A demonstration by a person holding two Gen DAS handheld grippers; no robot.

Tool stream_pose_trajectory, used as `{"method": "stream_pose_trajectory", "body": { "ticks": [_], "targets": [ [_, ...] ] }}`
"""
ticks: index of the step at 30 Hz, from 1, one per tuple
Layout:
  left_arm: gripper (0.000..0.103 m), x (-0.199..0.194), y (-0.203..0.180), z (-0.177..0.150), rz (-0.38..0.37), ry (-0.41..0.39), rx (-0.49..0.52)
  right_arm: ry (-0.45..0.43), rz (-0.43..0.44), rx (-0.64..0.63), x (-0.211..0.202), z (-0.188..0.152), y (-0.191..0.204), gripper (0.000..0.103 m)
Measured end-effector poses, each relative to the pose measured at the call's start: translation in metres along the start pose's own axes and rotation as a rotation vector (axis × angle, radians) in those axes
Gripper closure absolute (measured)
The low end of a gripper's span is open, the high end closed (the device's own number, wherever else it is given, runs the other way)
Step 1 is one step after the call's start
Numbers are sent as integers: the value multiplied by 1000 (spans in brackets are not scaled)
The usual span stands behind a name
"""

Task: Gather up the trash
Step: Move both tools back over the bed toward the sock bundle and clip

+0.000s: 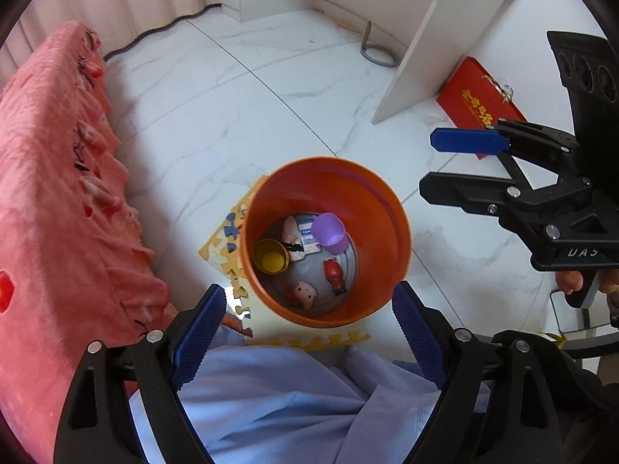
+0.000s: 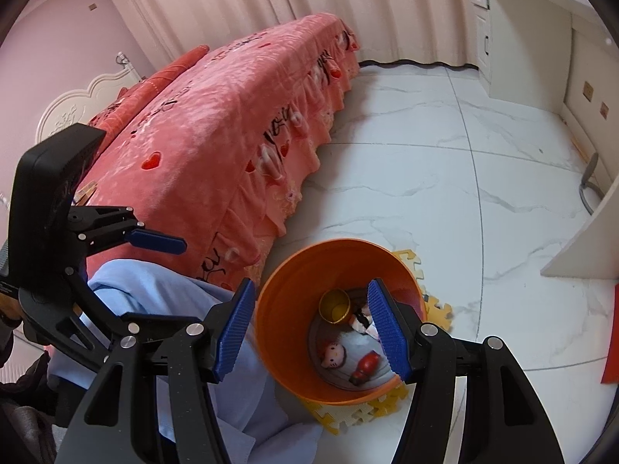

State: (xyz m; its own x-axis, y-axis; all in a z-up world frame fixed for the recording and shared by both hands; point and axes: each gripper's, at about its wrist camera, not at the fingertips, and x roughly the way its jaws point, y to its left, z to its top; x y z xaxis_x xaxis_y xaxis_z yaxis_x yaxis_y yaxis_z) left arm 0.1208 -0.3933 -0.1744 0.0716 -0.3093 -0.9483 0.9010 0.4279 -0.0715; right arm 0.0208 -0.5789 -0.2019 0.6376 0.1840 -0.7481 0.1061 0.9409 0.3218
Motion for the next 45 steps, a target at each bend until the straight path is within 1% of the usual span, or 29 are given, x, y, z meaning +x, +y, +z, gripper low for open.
{"method": "stream_pose_trajectory", "body": {
  "ticks": [1, 2, 3, 7, 11, 14, 18, 23, 25, 29, 30, 32, 40, 41, 45],
  "targets": [
    [14, -4, 2, -2, 8, -7, -5, -2, 4, -7, -2, 1, 4, 42],
    [10, -6, 3, -3, 15, -13, -10, -3, 8, -14, -3, 2, 7, 42],
    [9, -11, 5, -5, 27, -25, -20, -4, 12, -21, -4, 3, 10, 42],
    [9, -28, 16, -15, 51, -54, -59, -7, 34, -50, -9, 6, 28, 41],
    [9, -44, 27, -29, 98, -74, -95, -6, 59, -84, -12, 9, 50, 36],
    [6, -58, 35, -40, 127, -97, -131, -8, 81, -119, -14, 11, 68, 35],
    [6, -77, 46, -62, 153, -125, -192, 0, 113, -166, -15, 14, 95, 35],
    [6, -100, 60, -91, 204, -152, -261, 7, 154, -219, -16, 15, 128, 33],
    [6, -112, 67, -104, 223, -169, -299, 4, 166, -240, -15, 17, 142, 31],
    [6, -134, 80, -135, 256, -198, -374, 6, 202, -287, -11, 21, 174, 31],
    [6, -141, 85, -147, 271, -210, -401, 9, 213, -300, -9, 22, 183, 31],
    [6, -149, 90, -161, 288, -220, -437, 14, 232, -330, -5, 24, 205, 31],
    [6, -183, 128, -245, 358, -237, -637, 49, 327, -462, 21, 30, 296, 31],
    [6, -185, 130, -250, 364, -239, -652, 53, 337, -475, 24, 30, 305, 31],
    [6, -202, 148, -287, 393, -260, -732, 72, 376, -528, 39, 32, 346, 31]
  ]
}}
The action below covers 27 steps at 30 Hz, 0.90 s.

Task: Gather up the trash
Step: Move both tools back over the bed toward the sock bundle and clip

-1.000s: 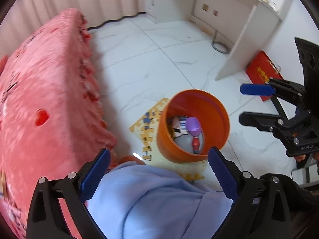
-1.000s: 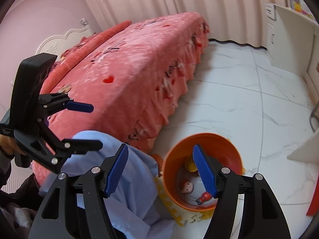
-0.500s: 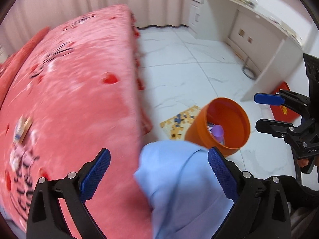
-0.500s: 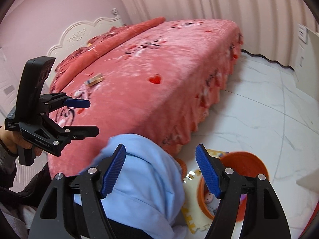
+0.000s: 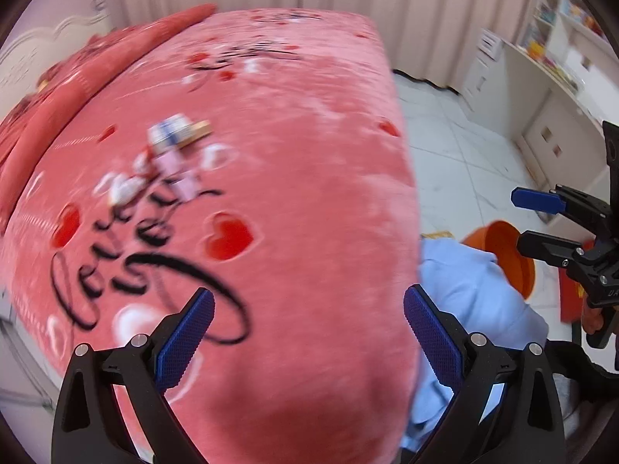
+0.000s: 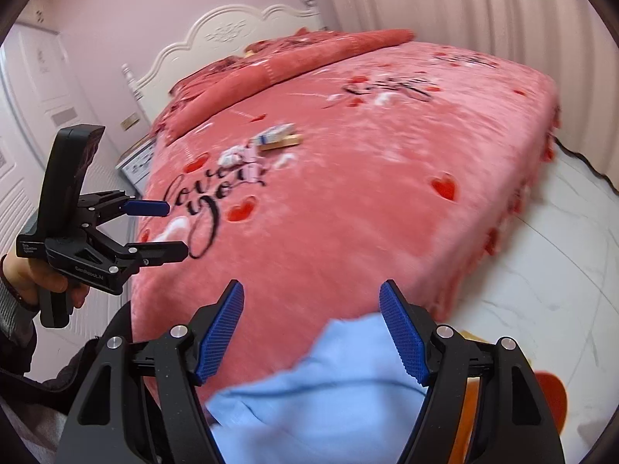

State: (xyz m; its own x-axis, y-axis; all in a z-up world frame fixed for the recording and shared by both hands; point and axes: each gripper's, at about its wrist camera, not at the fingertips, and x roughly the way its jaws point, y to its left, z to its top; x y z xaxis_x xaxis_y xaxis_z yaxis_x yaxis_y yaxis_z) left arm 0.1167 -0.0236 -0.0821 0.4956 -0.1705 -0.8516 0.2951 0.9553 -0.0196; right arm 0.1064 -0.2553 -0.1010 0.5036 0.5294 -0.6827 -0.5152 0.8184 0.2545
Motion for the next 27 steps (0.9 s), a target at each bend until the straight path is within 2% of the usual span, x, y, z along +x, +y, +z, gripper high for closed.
{"method": "stream_pose_trajectory", "body": {
  "ticks": [6, 11, 21, 27],
  "targets": [
    [6, -4, 52, -9, 33, -1, -66, 16, 61, -70, 41, 35, 38, 31],
    [6, -2, 85, -1, 54, -2, -68, 31, 89, -113, 71, 59, 62, 30],
    [6, 28, 139, 32, 60, 14, 10, 47, 103, -158, 131, 104, 84, 31],
    [6, 57, 170, 57, 11, 15, 63, 66, 110, -157, 175, 126, 84, 30]
  ]
}}
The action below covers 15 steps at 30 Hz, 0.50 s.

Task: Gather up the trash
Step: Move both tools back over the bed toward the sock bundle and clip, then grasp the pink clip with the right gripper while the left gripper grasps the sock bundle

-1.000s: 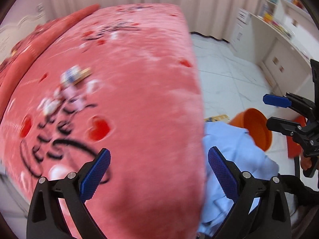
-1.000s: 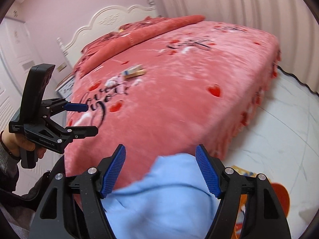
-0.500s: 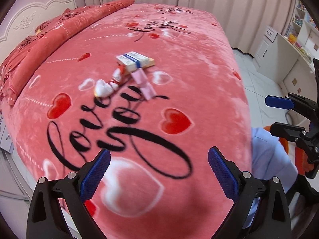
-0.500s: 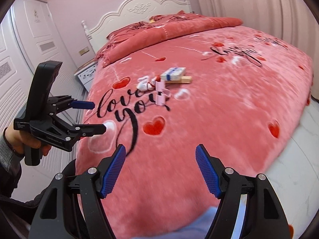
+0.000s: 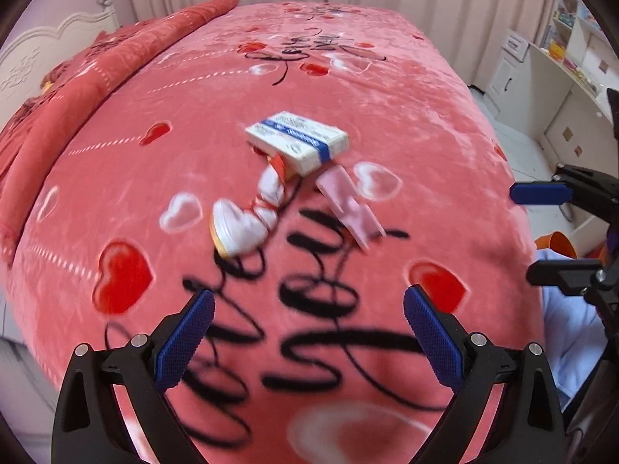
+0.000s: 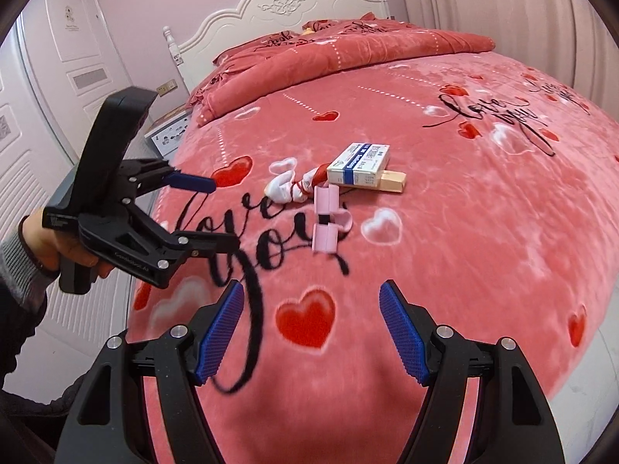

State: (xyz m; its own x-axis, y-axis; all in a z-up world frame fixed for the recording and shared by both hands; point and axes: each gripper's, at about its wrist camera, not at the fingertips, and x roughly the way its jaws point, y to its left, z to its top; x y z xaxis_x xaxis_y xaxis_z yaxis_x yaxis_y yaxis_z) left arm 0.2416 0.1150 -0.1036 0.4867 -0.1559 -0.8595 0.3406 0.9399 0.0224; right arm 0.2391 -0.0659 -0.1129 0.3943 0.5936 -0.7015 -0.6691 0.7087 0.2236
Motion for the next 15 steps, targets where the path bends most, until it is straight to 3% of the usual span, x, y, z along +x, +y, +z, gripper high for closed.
{"method": "stream_pose_trajectory", "body": {
  "ticks": [15],
  "targets": [
    [7, 65, 55, 30, -120, -45, 115, 43, 29, 22, 104, 36, -22, 31]
  ]
}}
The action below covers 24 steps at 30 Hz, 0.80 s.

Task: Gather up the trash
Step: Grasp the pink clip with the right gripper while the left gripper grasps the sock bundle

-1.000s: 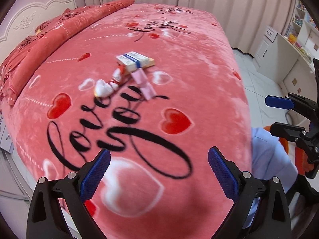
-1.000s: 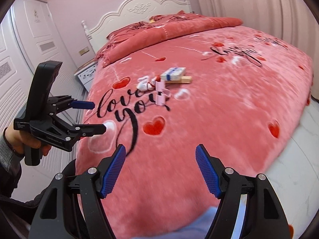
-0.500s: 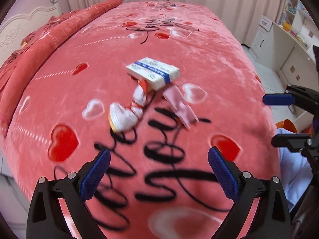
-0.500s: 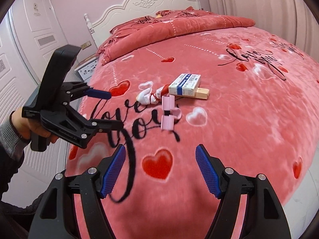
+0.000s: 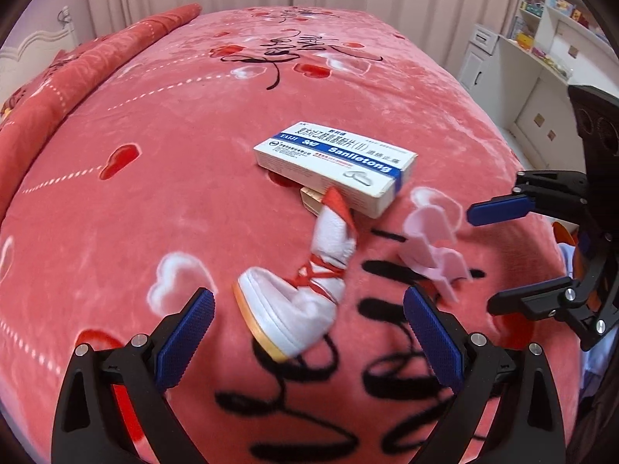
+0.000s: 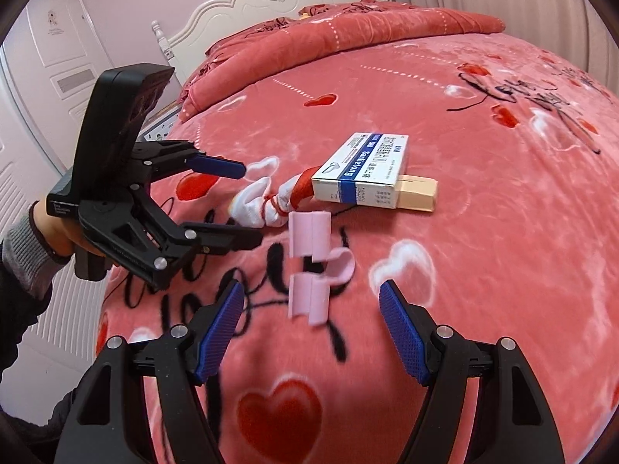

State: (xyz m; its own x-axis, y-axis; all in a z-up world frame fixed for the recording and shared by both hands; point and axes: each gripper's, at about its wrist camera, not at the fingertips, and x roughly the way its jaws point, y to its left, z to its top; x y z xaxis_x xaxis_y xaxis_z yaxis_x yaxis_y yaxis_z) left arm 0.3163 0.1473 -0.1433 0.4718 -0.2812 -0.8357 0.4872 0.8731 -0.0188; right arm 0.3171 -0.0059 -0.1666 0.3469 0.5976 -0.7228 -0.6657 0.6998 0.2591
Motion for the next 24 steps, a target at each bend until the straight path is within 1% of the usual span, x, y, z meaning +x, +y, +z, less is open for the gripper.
{"method": "stream_pose_trajectory", "body": {
  "ticks": [1, 2, 3, 4, 5, 7, 8, 10, 11, 13, 14, 17, 20, 24],
  "targets": [
    [15, 4, 2, 0, -10, -4, 9, 3, 3, -3, 5, 1, 0, 33],
    [21, 7, 2, 0, -25, -3, 19, 6, 7, -7, 10, 3, -1, 36],
    [22, 11, 2, -1, -28, -5, 35, 9, 7, -12, 15, 5, -1, 38],
    [22, 14, 2, -1, -26, -5, 43, 11, 6, -16, 20, 6, -2, 43],
    [25, 16, 2, -2, -27, -4, 50, 13, 11, -17, 24, 8, -4, 45],
    [28, 23, 6, -3, -31, -5, 44, 17, 5, -23, 33, 12, -5, 47],
    [31, 25, 8, -4, -39, -11, 30, 18, 4, -26, 36, 13, -6, 53],
    [37, 26, 12, -3, -39, -23, 12, 22, -4, -34, 42, 15, -6, 61],
    [43, 26, 14, -3, -38, -28, 2, 21, -4, -37, 44, 16, -6, 61],
    [50, 25, 20, -2, -43, -32, -27, 18, 2, -41, 44, 15, -7, 61],
    [56, 25, 22, -1, -47, -30, -43, 18, 5, -43, 45, 15, -7, 61],
    [65, 22, 24, -2, -56, -28, -74, 10, 8, -51, 42, 14, -5, 61],
    [68, 17, 22, -5, -45, -23, -97, 2, 21, -59, 35, 12, -1, 62],
    [68, -5, 7, -14, -41, -27, -114, -8, 33, -51, 17, 6, 4, 62]
  ]
}}
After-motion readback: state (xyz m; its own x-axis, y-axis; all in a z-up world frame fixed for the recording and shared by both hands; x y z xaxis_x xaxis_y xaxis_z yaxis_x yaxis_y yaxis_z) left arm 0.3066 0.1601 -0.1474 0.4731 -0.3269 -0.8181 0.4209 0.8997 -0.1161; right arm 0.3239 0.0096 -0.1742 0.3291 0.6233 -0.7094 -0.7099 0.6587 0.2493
